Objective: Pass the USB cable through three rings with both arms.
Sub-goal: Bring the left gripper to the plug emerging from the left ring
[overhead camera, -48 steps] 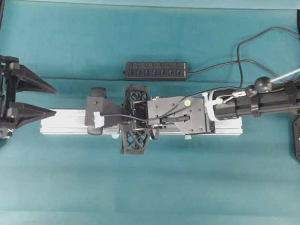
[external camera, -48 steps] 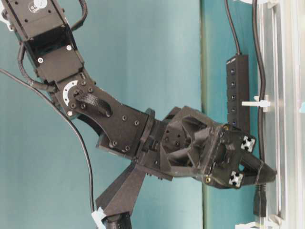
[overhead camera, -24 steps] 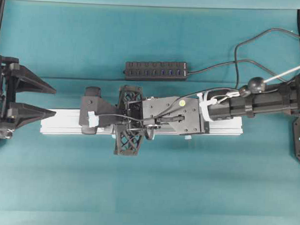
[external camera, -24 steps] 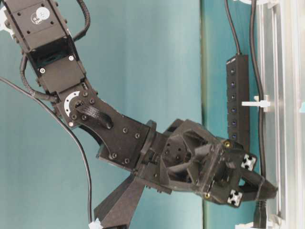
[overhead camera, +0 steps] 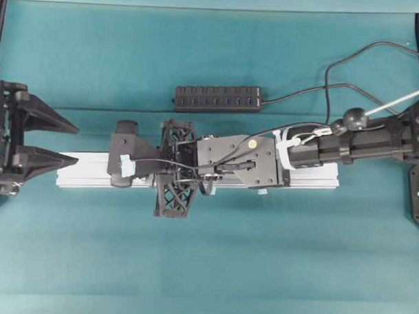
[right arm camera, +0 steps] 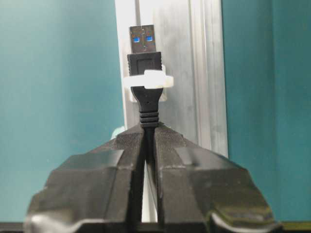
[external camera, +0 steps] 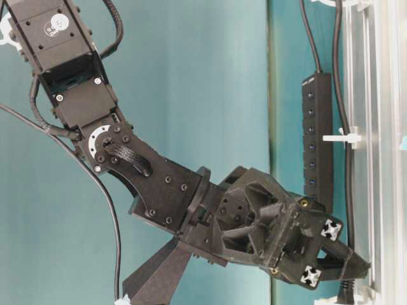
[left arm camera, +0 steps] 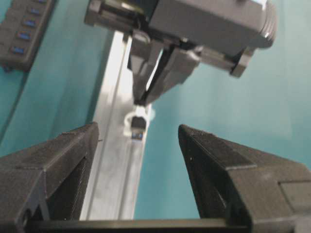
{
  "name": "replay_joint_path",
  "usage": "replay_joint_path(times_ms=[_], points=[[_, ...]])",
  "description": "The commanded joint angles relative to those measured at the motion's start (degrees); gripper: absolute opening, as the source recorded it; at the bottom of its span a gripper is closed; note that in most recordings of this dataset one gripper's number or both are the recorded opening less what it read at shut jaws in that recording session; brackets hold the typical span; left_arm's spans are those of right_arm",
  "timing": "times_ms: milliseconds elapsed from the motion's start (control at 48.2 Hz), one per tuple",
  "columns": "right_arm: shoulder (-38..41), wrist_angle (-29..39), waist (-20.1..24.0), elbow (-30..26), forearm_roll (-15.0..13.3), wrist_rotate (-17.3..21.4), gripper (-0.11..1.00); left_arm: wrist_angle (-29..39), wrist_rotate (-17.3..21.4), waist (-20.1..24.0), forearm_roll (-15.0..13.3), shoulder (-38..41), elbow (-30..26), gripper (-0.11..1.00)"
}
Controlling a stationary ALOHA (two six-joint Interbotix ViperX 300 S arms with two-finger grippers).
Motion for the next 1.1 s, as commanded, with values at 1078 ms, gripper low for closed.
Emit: replay_joint_path(times_ms=[1078], points=[[-0.4,-3.2,-0.3,-0.8,1.0,1.8,-0.09,-24.8,0.6,-3.6,0.2,31.1,1.4,0.74]])
